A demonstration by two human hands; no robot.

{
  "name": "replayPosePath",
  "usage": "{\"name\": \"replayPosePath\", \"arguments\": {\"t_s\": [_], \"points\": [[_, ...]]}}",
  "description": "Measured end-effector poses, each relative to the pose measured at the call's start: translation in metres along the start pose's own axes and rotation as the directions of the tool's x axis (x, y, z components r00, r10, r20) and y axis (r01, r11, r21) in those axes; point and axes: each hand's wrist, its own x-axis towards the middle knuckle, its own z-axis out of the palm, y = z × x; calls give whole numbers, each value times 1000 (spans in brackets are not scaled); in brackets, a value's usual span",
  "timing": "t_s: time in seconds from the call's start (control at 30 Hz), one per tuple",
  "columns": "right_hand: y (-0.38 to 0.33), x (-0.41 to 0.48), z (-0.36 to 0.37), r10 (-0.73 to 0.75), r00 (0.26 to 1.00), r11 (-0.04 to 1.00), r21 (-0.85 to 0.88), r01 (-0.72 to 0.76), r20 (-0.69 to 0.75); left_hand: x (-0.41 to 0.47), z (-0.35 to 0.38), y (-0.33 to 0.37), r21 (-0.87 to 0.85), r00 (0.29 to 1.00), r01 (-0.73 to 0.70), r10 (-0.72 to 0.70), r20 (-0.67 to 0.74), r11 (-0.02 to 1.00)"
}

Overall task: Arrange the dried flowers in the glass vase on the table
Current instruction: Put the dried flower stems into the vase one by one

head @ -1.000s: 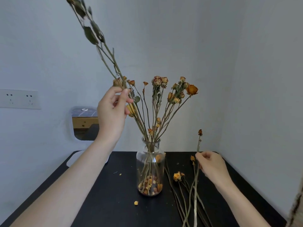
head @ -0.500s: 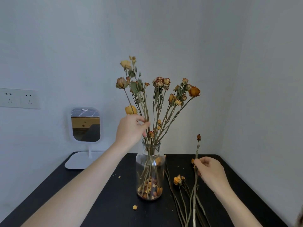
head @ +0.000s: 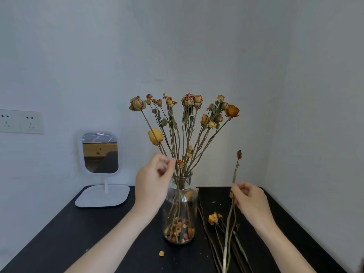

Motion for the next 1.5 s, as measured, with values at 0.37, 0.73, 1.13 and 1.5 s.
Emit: {"name": "replayPosePath", "arguments": {"t_s": [0.37,0.73,1.13,1.5], "points": [[-60,24,-12,-294,894,915,170,365,-337,-11,44,-48,121,884,298,-322,339,947],[-87,15,1,-547,778,802,74,593,-310,3,41,-64,52,872,265,-262,414,963],[-96,13,44,-638,769,731,-348,587,-42,8,36,-82,42,793,331,-302,528,943],[-95,3,72,-583,794,766,-442,467,-172,3,30,-78,-3,835,302,-264,483,953]]}}
